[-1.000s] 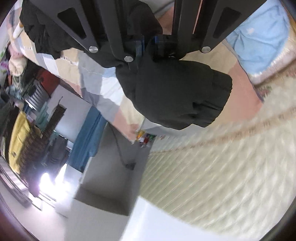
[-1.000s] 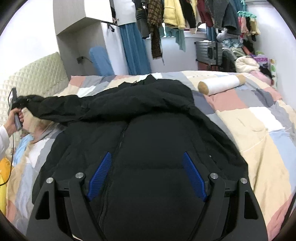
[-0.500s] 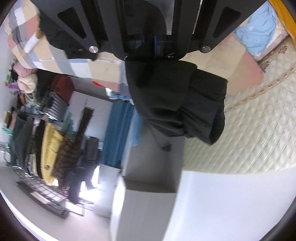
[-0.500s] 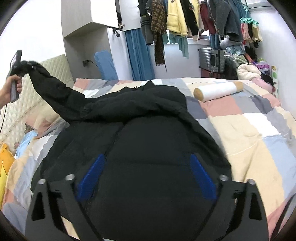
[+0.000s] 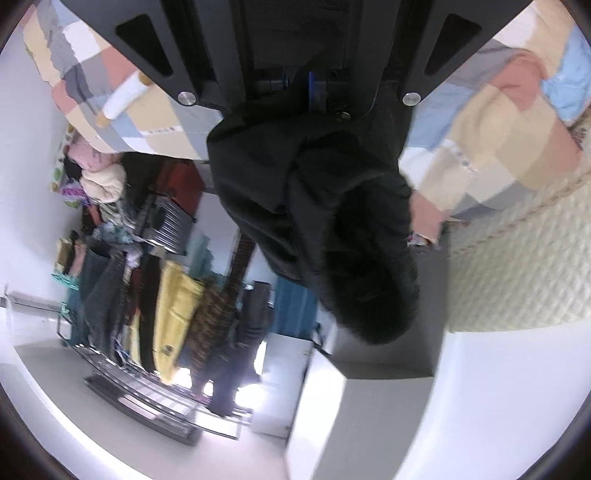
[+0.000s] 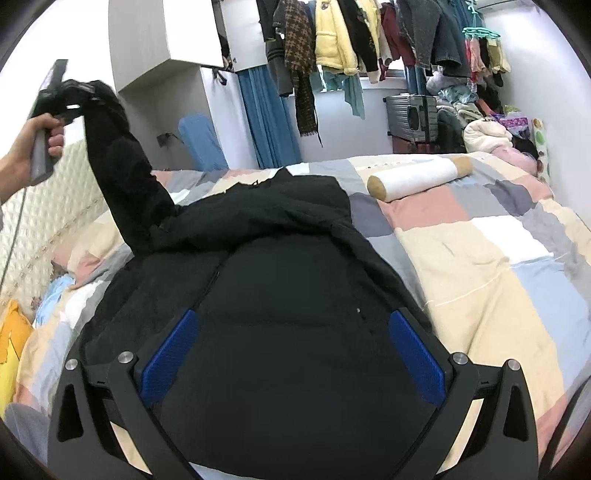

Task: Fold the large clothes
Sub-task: 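Lift the held sleeve and fold it across the jacket body with the left tool, then release the sleeve with the left tool and withdraw both tools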

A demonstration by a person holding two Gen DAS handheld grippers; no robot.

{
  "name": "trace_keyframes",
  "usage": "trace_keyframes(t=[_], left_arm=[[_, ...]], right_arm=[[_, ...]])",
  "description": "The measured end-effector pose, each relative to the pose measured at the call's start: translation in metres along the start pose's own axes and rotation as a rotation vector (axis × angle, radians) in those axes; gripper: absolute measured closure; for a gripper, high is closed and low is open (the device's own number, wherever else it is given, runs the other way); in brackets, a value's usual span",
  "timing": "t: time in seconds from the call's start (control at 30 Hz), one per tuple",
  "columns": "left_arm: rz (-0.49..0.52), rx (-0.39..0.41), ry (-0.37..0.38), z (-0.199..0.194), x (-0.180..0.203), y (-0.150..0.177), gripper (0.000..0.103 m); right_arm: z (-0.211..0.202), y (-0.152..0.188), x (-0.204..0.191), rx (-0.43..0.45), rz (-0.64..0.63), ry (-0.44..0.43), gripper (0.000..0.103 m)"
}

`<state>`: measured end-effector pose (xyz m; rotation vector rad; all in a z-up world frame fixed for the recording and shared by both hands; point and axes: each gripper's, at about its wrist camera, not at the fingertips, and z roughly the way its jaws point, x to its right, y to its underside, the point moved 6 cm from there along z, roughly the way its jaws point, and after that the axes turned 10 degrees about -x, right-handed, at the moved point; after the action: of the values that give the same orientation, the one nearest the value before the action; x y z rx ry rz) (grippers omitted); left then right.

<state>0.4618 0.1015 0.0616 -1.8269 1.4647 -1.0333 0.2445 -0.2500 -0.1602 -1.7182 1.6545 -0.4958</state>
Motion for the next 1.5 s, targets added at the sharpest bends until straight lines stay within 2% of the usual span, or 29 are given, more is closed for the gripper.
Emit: trace_keyframes(t=[0.2, 0.3, 0.4, 0.5, 0.63, 0.77, 0.83, 0.97, 1.1, 1.17, 1.2, 1.27, 1.33, 1.4, 1.5], left_arm=[[0.057, -0.031, 0.112, 0.045, 0.095, 0.041, 0.097], [0.094, -0.057, 0.144, 0.071, 0.134, 0.076, 0.097], [0.137, -0.132, 0.191, 0.107, 0.174, 0.124, 0.097], [0.196, -0.190, 0.186, 0.140, 0.208, 0.166, 0.097], [0.236, -0.219, 0.158, 0.175, 0.229, 0.205, 0.097], [0.294, -0.329, 0.092, 0.217, 0.240, 0.245, 0.097], [0.312, -0.354, 0.067, 0.227, 0.236, 0.261, 0.097], [0.320, -0.333, 0.054, 0.227, 0.241, 0.264, 0.097], [0.303, -0.273, 0.034, 0.207, 0.244, 0.254, 0.096], [0.299, -0.290, 0.021, 0.200, 0.245, 0.254, 0.093], [0.297, -0.304, 0.012, 0.198, 0.244, 0.255, 0.088], [0.280, -0.317, 0.006, 0.187, 0.242, 0.257, 0.070], [0.246, -0.306, 0.020, 0.172, 0.238, 0.253, 0.041], [0.235, -0.287, 0.048, 0.154, 0.233, 0.249, 0.031], [0.257, -0.263, 0.076, 0.121, 0.230, 0.240, 0.031]], right_arm=[[-0.007, 0.005, 0.022, 0.032, 0.017, 0.034, 0.000], [-0.006, 0.010, 0.035, 0.025, 0.055, 0.017, 0.000], [-0.006, 0.007, 0.043, 0.040, 0.074, 0.019, 0.000], [-0.004, -0.001, 0.047, 0.054, 0.104, -0.002, 0.000], [0.001, -0.007, 0.049, 0.071, 0.093, 0.018, 0.000], [0.012, -0.008, 0.062, 0.059, 0.127, 0.018, 0.000], [0.017, -0.009, 0.067, 0.073, 0.133, 0.031, 0.000], [0.025, -0.012, 0.072, 0.072, 0.136, 0.041, 0.000], [0.023, -0.011, 0.071, 0.079, 0.138, 0.031, 0.000], [0.015, -0.012, 0.070, 0.108, 0.133, 0.029, 0.000], [0.011, -0.012, 0.070, 0.126, 0.133, 0.027, 0.000], [0.002, -0.013, 0.073, 0.159, 0.139, 0.029, 0.000], [-0.003, -0.013, 0.077, 0.179, 0.149, 0.034, 0.000], [-0.007, -0.014, 0.080, 0.187, 0.148, 0.041, 0.000], [-0.012, -0.014, 0.082, 0.199, 0.145, 0.048, 0.000]])
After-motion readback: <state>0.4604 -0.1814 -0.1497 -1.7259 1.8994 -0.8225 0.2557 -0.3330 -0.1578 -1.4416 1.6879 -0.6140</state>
